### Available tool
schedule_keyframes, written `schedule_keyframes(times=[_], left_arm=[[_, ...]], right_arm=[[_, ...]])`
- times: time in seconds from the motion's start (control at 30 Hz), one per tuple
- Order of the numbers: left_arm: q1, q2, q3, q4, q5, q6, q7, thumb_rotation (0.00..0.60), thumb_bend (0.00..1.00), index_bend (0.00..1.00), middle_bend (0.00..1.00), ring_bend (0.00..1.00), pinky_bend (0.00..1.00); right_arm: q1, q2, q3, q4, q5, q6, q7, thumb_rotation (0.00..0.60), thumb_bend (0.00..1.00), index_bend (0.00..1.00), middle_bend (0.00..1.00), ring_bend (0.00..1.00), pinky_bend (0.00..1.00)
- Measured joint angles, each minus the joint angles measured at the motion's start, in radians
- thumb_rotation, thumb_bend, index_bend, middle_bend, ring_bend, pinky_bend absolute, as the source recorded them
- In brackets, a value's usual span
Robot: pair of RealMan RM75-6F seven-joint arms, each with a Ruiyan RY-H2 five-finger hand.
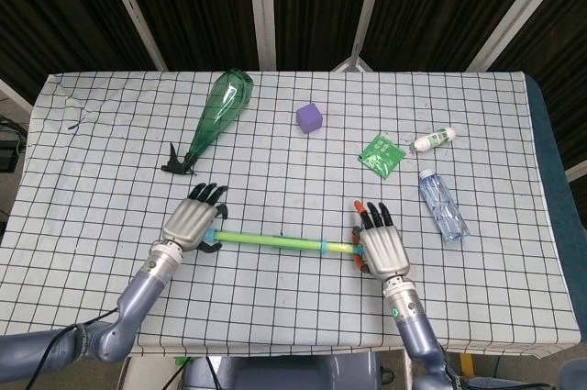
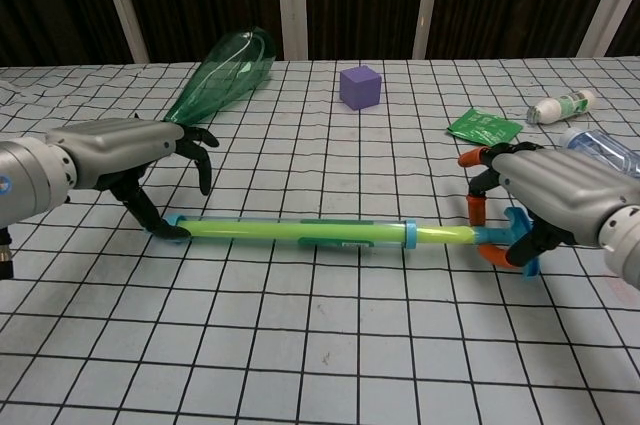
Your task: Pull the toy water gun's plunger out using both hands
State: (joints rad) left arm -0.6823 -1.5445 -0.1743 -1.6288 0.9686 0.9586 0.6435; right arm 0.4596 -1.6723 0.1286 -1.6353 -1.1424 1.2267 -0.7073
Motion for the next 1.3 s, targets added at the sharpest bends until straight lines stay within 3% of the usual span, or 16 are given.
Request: schedule_keyframes(times=[0.43,0.67,0.8,1.3], left_arm=[[-0.03,-0.063,0.017,0.053,-0.064,-0.007,-0.005,0.6,0.34,0.45,0.06,0.0,0.0],[-0.037,-0.085,0.023,0.063,-0.059,0.011,-0.023,0.6,0.5,0.6,0.11,0.0,0.0],[-0.033,-0.088,0.026,0.066,-0.036,0.026,-0.046,0.6,0.52,0.63,0.11,0.0,0.0],[-0.013,-0.009,0.064,-0.005,0.0,0.058,-0.06,0.6,0.54,0.66,0.11,0.0,0.0]], right_arm=[[-0.001,0.018,-0.006,-0.012,0.014,0.001,0.001,0.6,0.43,0.63,0.13,0.0,0.0],[0.001,0.022,-0.011,-0.012,0.016,0.002,0.001,0.6,0.43,0.63,0.13,0.0,0.0],[0.001,0.024,-0.015,-0.013,0.013,0.004,0.003,0.6,0.43,0.63,0.13,0.0,0.0],[0.002,0.051,-0.005,-0.022,0.016,0.023,-0.006,0.6,0.44,0.63,0.13,0.0,0.0]])
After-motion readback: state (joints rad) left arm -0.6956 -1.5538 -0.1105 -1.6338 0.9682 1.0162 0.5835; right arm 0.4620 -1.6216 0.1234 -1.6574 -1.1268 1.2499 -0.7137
